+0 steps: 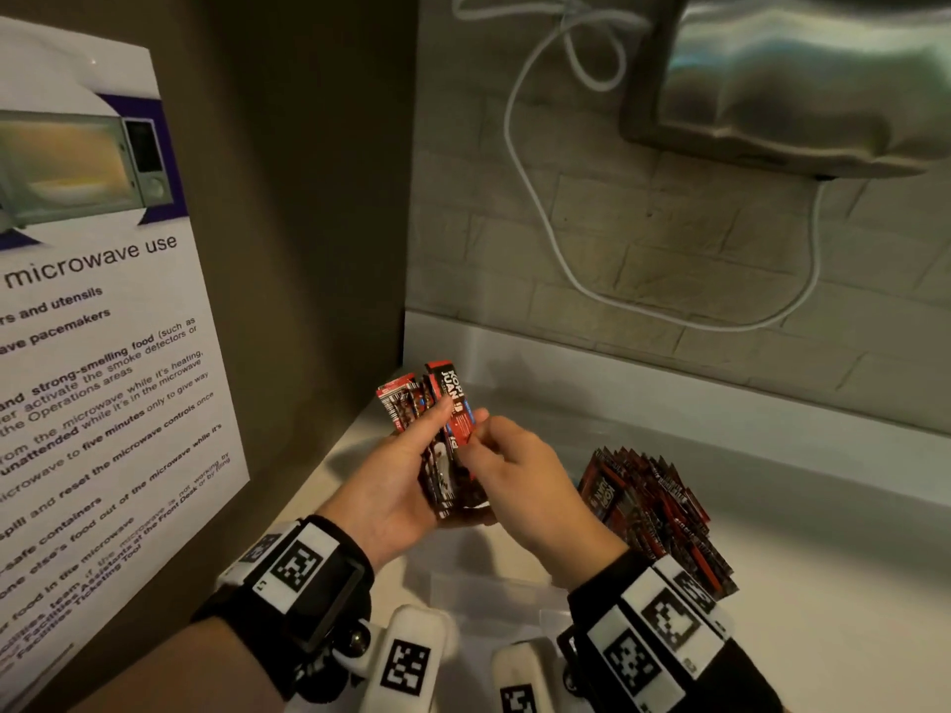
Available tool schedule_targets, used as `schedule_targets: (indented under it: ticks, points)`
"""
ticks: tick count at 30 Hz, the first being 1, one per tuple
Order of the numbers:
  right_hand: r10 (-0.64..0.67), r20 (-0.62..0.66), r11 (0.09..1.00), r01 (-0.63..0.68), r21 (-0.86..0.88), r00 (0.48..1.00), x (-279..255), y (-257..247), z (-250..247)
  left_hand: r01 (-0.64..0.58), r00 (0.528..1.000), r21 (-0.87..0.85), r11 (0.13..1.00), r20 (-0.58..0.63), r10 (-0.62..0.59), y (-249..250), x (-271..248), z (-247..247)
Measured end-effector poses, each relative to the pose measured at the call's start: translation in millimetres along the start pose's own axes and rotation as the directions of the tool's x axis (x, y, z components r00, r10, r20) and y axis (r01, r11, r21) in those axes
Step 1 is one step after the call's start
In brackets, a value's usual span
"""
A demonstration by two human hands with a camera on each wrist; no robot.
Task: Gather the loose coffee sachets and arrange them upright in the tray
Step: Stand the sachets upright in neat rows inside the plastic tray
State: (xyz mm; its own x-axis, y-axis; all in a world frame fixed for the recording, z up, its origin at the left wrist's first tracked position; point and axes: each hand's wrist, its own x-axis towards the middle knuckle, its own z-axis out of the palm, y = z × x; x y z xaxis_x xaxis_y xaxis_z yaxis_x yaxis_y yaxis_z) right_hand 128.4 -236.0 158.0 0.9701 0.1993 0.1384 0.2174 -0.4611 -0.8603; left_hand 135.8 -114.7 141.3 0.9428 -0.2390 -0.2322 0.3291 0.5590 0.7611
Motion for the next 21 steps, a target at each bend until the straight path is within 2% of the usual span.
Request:
schedule_targets:
  ticks: [4,9,13,15,18,21]
  points:
    - [-0.023,-0.055,0.994,0.016,-0.112,0.998,10.5,1.0,-0.7,-0.013,1.0,0.048,0.999,-0.011,0.014,4.1,0.2,1.4]
    - [0.02,-0.164,0.999,-0.027,-0.044,0.986,22.4,3.8,-8.3,0.018,1.0,0.019,1.0,0.002,-0.018,6.9,4.8,-4.2]
    - [0.094,-0.388,0.988,-0.039,0.147,0.917,25.2,13.3,-11.1,0.031,0.999,-0.089,0.996,-0.011,-0.032,9.2,8.5,-7.7]
    - [0.123,-0.452,0.967,-0.004,0.255,0.883,23.4,15.6,-12.6,0.06,0.998,-0.126,0.99,-0.002,-0.061,9.3,7.1,-6.9]
    - [0.147,-0.44,0.92,0.041,0.39,0.886,18.2,11.5,-11.0,0.068,0.998,-0.134,0.989,0.009,-0.068,6.9,4.3,-4.6]
    - [0.159,-0.378,0.851,0.067,0.52,0.912,12.9,7.7,-7.5,0.029,0.999,-0.106,0.994,-0.02,-0.031,6.6,4.5,-4.1]
